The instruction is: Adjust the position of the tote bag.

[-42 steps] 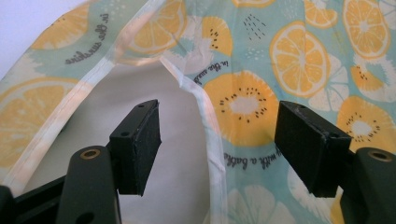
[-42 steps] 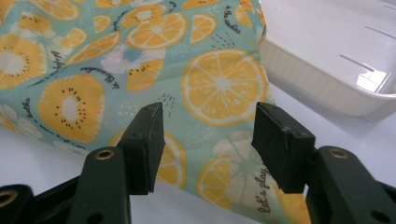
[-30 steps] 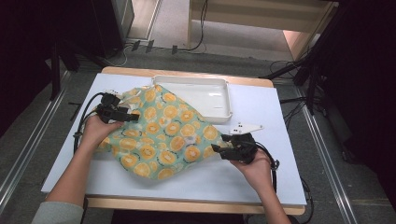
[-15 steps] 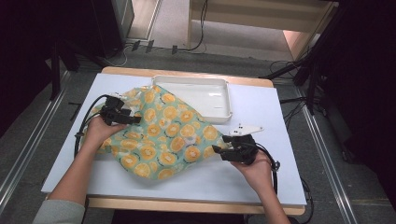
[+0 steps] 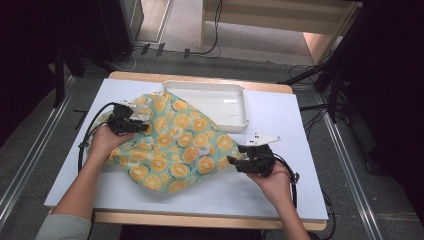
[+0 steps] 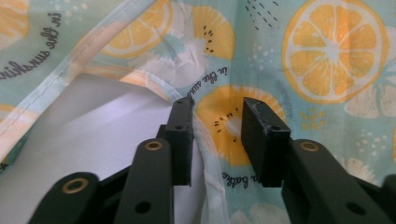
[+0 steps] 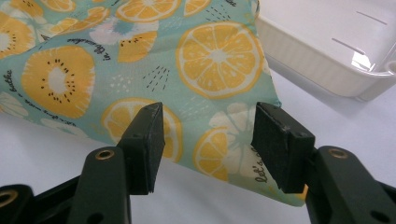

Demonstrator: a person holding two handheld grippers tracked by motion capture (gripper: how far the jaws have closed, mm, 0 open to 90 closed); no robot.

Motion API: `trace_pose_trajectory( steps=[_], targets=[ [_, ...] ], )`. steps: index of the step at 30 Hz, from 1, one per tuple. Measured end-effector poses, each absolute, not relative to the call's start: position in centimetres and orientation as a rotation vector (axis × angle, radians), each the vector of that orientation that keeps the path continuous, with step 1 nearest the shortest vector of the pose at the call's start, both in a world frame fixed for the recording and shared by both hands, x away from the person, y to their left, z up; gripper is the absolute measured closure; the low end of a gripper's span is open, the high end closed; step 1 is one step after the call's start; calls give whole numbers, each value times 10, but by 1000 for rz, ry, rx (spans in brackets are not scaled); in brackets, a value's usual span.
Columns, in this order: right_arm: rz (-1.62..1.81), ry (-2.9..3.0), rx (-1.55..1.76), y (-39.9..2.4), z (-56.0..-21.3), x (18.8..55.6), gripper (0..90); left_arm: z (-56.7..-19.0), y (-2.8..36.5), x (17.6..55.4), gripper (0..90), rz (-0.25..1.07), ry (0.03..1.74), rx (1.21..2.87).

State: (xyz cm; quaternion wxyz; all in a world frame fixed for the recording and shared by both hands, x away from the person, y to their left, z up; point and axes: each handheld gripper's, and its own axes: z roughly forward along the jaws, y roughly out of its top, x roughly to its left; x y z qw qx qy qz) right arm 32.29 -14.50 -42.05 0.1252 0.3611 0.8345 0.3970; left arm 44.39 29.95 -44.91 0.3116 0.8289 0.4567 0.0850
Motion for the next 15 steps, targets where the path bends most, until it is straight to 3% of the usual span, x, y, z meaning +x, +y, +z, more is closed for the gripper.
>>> trace_pose_trajectory(
  steps=[5, 15],
  targets=[
    [1163, 2433, 1046, -145, -420, 323, 442, -437, 316, 438, 595, 180, 1216, 2221],
    [1164, 2447, 1026, -140, -422, 324, 442, -415, 354, 421, 441, 279, 1290, 2085]
  ],
)
